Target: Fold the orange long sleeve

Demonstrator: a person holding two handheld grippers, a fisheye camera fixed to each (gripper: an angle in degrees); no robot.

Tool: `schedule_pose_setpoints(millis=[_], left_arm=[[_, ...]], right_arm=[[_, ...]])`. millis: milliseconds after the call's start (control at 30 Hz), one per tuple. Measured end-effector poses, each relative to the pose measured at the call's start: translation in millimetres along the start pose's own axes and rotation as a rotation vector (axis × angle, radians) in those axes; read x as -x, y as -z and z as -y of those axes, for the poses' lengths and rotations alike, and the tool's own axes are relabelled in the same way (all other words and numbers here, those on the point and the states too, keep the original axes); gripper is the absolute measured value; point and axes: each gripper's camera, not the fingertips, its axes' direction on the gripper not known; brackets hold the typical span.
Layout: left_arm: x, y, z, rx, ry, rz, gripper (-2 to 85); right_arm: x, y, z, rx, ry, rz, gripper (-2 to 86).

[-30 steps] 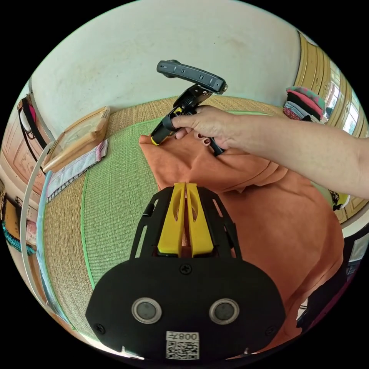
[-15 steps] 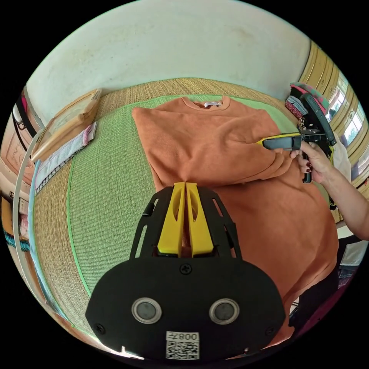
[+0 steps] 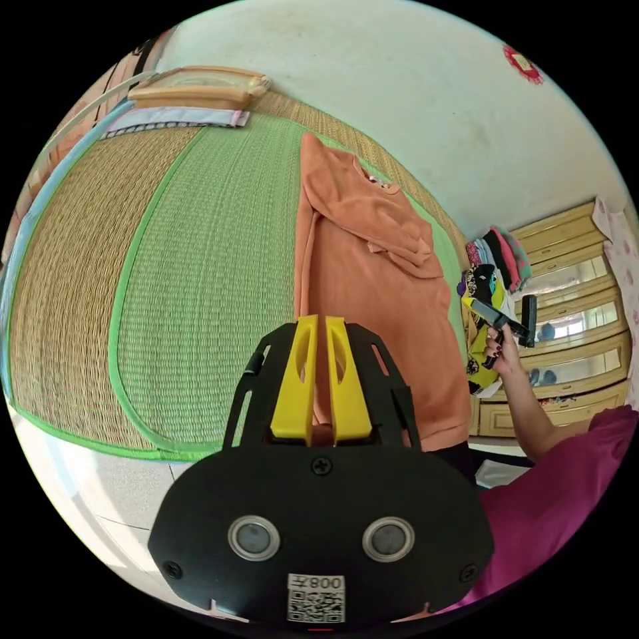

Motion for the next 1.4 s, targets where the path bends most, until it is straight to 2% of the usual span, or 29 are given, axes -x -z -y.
schedule_pose_setpoints(millis=[133,367,733,1133,1400], left_arm=[[20,10,-46,0.047,0.088,-0.062,5.2],[38,15,-107,0.103,0.161,-0.172,8.4],[42,22,-145,0.133,0.119,-0.212,11.2],[44,21,-160,0.095,0.156,-0.229,12.9],[44,15,-178,0.124,0.162,-0.183,8.4]], right_arm=[[-33,29,-80,0.009,-0.1,-0.013,0.6],[-73,54,-165,0.0,-0.211,0.078,2.9],[-149,89,-277,-0.043,-0.379,0.151,9.8],[-209,93,-359,-0.076,-0.518,0.323,12.3],[-228,98,-375,-0.145,-0.526,0.439,13.1]])
